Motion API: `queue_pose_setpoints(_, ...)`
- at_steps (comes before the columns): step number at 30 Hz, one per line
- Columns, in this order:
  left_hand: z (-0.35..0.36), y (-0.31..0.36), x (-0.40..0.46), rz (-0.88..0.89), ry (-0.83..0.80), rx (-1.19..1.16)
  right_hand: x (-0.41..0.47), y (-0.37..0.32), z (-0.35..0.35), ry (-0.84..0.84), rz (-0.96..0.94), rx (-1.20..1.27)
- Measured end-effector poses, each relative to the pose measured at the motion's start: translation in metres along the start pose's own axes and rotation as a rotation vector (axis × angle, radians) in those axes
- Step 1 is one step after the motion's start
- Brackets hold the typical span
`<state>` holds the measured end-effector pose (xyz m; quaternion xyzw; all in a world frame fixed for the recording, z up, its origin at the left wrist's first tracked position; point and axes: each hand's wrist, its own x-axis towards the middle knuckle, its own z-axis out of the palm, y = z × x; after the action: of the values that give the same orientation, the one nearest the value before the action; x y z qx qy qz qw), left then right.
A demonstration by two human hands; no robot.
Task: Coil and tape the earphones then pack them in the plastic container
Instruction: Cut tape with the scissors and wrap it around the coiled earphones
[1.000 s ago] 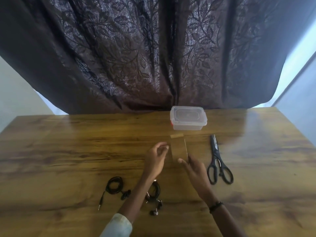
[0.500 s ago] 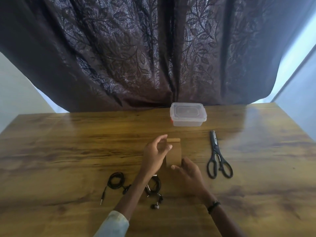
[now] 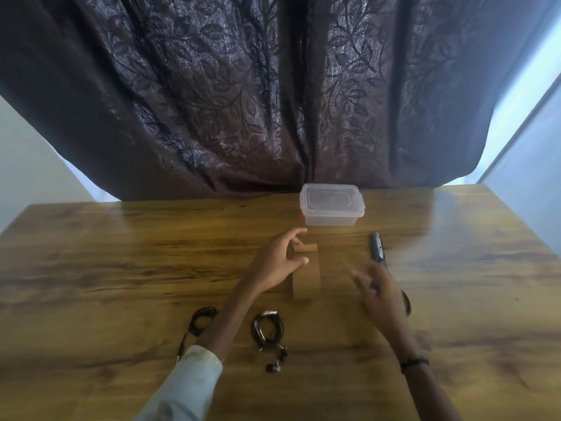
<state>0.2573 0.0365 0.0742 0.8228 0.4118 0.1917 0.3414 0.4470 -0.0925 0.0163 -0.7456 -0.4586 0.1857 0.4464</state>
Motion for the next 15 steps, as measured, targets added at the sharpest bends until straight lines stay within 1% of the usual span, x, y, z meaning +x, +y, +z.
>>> queue_pose_setpoints(1, 0.0, 0.001, 0.001, 0.011, 0.01, 0.018, 0.003, 0.006, -0.007, 0.089, 0.004, -0.121)
queue_pose_setpoints(3, 0.0, 0.003, 0.002, 0.034, 0.04, 0.037, 0.005, 0.015, -0.018, 0.178, -0.005, -0.344)
queue_pose_setpoints(5, 0.002, 0.005, 0.002, 0.051, 0.071, 0.042, 0.001, 0.023, -0.022, 0.205, -0.022, -0.521)
queue_pose_setpoints(7, 0.004, 0.006, 0.003, 0.075, 0.102, 0.057, -0.004, 0.028, -0.021, 0.183, 0.026, -0.643)
queue_pose_setpoints(10, 0.008, 0.007, 0.004, 0.098, 0.132, 0.069, -0.008, 0.023, -0.019, 0.073, 0.163, -0.725)
queue_pose_setpoints(12, 0.01, 0.006, 0.005, 0.102, 0.144, 0.068, -0.007, 0.022, -0.017, 0.014, 0.216, -0.737)
queue_pose_setpoints(15, 0.011, 0.006, 0.004, 0.11, 0.158, 0.055, -0.002, 0.021, -0.015, -0.022, 0.316, -0.712)
